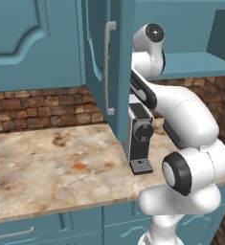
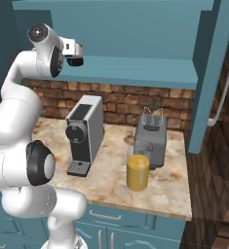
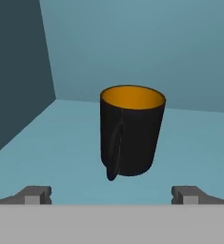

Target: There is a tray on the dining counter. Grab the cup, mug, and pitcher and place them on the tray. The pitcher may be placed next to the tray if it cannot fit the tray.

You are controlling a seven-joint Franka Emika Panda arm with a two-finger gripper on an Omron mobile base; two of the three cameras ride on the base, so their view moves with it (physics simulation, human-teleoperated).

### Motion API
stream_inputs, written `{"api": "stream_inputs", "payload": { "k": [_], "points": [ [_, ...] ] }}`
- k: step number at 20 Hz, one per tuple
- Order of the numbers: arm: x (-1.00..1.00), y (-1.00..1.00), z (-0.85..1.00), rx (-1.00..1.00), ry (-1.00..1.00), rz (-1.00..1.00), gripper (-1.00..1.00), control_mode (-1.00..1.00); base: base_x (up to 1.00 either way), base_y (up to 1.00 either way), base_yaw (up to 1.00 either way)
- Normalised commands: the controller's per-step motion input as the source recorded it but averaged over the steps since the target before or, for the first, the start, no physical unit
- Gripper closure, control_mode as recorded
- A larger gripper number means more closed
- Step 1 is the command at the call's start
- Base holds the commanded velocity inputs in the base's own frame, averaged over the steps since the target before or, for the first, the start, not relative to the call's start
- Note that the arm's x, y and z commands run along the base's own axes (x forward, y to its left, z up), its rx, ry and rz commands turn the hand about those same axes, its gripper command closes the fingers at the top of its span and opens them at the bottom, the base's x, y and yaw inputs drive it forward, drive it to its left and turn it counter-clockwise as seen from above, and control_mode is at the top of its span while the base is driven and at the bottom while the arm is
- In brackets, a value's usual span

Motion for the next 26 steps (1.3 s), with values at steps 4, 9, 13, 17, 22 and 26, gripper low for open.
{"api": "stream_inputs", "payload": {
  "k": [4, 9, 13, 17, 22, 26],
  "points": [
    [0.17, 0.0, 0.0, 0.0, 0.0, 0.0, -1.0, -1.0, 0.0, 0.0, 0.0],
    [0.16, 0.0, 0.0, 0.0, 0.0, 0.0, -1.0, -1.0, 0.0, 0.0, 0.0],
    [0.13, 0.0, 0.0, 0.0, 0.0, 0.0, -1.0, -1.0, 0.0, 0.0, 0.0],
    [0.11, 0.0, 0.0, 0.0, 0.0, 0.0, -1.0, -1.0, 0.0, 0.0, 0.0],
    [0.1, 0.0, 0.0, 0.0, 0.0, 0.0, -1.0, -1.0, 0.0, 0.0, 0.0],
    [0.06, 0.0, 0.0, 0.0, 0.0, 0.0, -1.0, -1.0, 0.0, 0.0, 0.0]
  ]
}}
